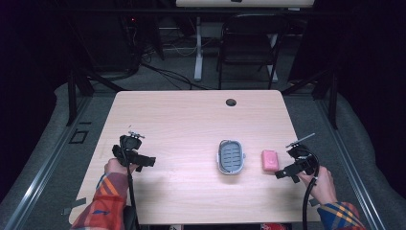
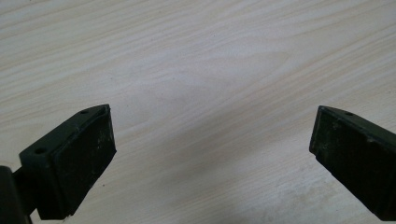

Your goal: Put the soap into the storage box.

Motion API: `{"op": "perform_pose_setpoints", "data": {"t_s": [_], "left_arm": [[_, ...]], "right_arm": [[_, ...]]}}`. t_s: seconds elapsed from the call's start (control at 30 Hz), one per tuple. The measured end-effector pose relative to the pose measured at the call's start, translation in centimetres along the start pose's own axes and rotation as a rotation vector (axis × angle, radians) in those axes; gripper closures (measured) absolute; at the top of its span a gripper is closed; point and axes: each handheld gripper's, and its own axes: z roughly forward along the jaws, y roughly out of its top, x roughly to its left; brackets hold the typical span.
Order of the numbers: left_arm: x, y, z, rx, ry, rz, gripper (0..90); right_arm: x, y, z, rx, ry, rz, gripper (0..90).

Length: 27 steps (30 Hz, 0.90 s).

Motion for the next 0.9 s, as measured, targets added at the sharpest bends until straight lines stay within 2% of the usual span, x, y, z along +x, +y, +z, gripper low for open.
{"op": "perform_pose_setpoints", "data": {"t_s": [0.07,0.1,0.17,0.33,0.5,0.6,0.63,0.7,0.9], "left_arm": [[0.1,0.0,0.0,-0.002,0.001,-0.001,0.2],[0.1,-0.1,0.0,-0.004,0.004,-0.006,0.2],[0.3,-0.1,0.0,-0.002,0.003,-0.012,0.2],[0.2,-0.2,0.0,0.002,-0.001,-0.015,0.2],[0.0,-0.1,0.0,0.001,0.0,-0.009,0.2],[0.0,0.0,0.0,-0.002,0.006,-0.007,0.2],[0.0,0.0,0.1,0.009,0.002,-0.009,0.2],[0.0,0.0,0.0,0.002,0.004,-0.012,0.2],[0.1,0.0,0.1,0.004,0.001,-0.012,0.2]], "right_arm": [[-0.1,0.2,0.0,0.002,0.003,0.008,0.0],[-0.2,0.4,0.0,0.022,-0.007,-0.003,0.0],[-0.1,0.7,0.0,0.008,-0.011,0.027,0.0],[-0.2,1.4,0.0,0.007,-0.013,0.042,0.0],[0.6,2.5,0.1,0.013,-0.033,0.062,0.0],[0.6,3.0,-0.1,0.029,-0.03,0.058,0.0],[0.9,3.3,0.0,-0.003,-0.028,0.087,0.0],[0.9,3.6,-0.1,0.013,-0.025,0.077,0.0],[1.5,5.6,0.0,0.015,-0.026,0.109,0.0]]}}
